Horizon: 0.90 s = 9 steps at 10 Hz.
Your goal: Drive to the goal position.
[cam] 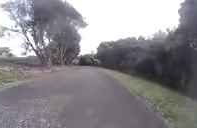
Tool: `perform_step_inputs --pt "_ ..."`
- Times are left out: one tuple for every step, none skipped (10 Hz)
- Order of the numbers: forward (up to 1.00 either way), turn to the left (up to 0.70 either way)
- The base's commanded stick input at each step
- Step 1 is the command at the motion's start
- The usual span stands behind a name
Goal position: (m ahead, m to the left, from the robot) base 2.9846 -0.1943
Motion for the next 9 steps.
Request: perform_step_inputs --pt "0.70 0.00" --pt "0.70 0.00" --pt "0.70 0.15" --pt "0.70 0.27" --pt "0.70 0.27" --pt "0.70 0.00" --pt "0.70 0.00" --pt "0.70 0.00" --pt "0.70 0.00"
